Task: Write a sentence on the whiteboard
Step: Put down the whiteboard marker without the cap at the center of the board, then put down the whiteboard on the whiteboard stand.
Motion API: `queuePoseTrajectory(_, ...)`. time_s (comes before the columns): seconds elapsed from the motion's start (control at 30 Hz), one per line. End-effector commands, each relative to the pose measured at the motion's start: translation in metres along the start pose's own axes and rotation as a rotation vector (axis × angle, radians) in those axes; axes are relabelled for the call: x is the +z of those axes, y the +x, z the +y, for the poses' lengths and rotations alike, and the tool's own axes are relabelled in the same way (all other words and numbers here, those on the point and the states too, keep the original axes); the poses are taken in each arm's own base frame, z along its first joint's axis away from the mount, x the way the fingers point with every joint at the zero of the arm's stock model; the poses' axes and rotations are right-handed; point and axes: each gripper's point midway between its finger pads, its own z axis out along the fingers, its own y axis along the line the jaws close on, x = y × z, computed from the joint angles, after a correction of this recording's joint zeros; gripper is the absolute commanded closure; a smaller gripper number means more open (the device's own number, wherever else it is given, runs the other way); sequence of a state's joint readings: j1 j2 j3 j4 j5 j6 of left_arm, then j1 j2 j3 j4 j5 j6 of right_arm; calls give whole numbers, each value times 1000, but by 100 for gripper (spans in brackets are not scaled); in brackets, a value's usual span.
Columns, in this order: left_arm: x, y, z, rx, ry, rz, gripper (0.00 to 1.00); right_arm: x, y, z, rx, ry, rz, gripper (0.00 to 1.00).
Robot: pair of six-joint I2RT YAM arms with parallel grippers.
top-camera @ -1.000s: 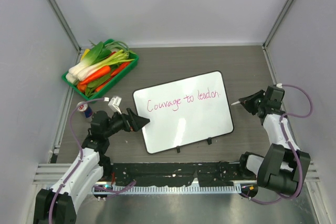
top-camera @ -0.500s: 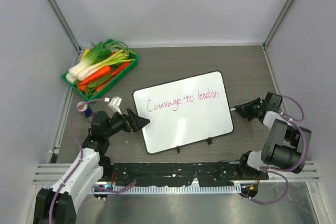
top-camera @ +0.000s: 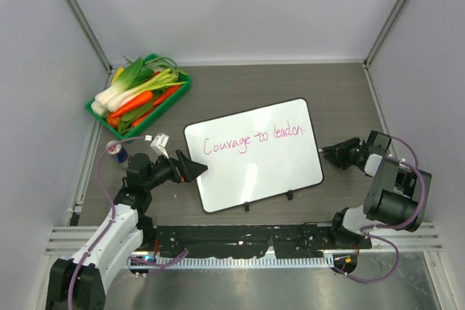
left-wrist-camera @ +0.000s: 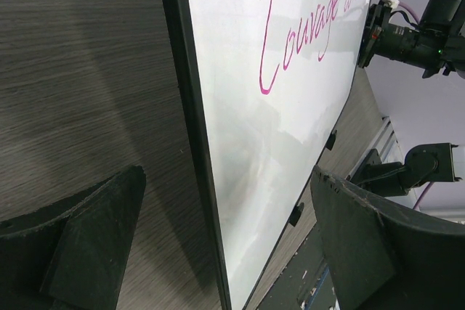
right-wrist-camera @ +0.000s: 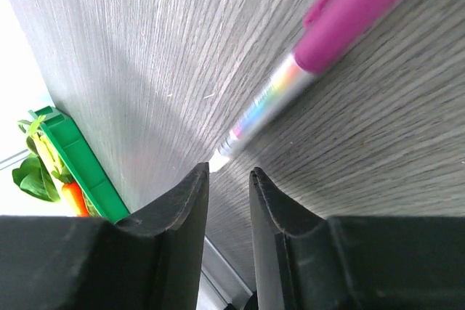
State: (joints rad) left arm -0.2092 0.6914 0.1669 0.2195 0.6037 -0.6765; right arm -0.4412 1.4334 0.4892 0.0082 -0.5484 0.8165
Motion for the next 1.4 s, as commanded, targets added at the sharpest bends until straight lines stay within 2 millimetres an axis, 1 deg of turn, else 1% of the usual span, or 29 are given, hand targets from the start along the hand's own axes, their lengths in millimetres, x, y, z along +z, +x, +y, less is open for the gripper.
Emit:
queuePoseTrajectory(0.0, 0, -7, -8, 28, 39, -25, 0, -6, -8, 11, -25, -40, -30, 64)
queuePoseTrajectory(0.03, 0, -8, -8, 28, 40, -26, 0, -7, -9, 12, -29, -41, -34, 64)
queuePoseTrajectory(0.07, 0, -7, -8, 29, 41, -25, 0, -7, -9, 12, -30, -36, -36, 60)
queuePoseTrajectory(0.13, -1, -7, -10, 34, 46, -27, 0, -8, -11, 11, -29, -32, -45, 59)
queuePoseTrajectory(0.27, -2, -9, -12, 44, 54, -37, 0, -11, -15, 15, -36, -42, -60, 58)
queuePoseTrajectory(0.3, -2, -9, -12, 47, 54, -40, 0, -12, -11, 12, -22, -27, -48, 58)
queuePoseTrajectory(0.37, -3, -9, -14, 54, 62, -43, 0, -14, -12, 12, -10, -18, -54, 57)
queuePoseTrajectory(0.43, -5, -10, -16, 64, 71, -50, 0, -17, -13, 15, -4, -26, -65, 56)
queuePoseTrajectory(0.47, -5, -11, -16, 67, 72, -56, 0, -20, -14, 19, -9, -36, -80, 50)
queuePoseTrajectory(0.5, -6, -11, -18, 75, 77, -62, 0, -24, -16, 25, -23, -55, -97, 11)
queuePoseTrajectory(0.73, -10, -12, -19, 95, 78, -85, 0, -46, -29, 50, -107, -94, -179, 11)
queuePoseTrajectory(0.97, -10, -18, -11, 64, 14, -102, 0, -75, -42, 71, -211, -96, -285, 11)
queuePoseTrajectory(1.0, -10, -19, -11, 55, 8, -106, 0, -80, -42, 72, -218, -96, -295, 11)
queuePoseTrajectory(1.17, -15, -35, -9, 16, -47, -177, 0, -97, -49, 86, -276, -110, -368, 11)
queuePoseTrajectory(1.23, -18, -42, -10, 11, -67, -208, 0, -100, -50, 89, -290, -103, -377, 11)
queuePoseTrajectory(1.37, -30, -62, -10, -12, -137, -301, 0, -101, -50, 95, -294, -114, -383, 11)
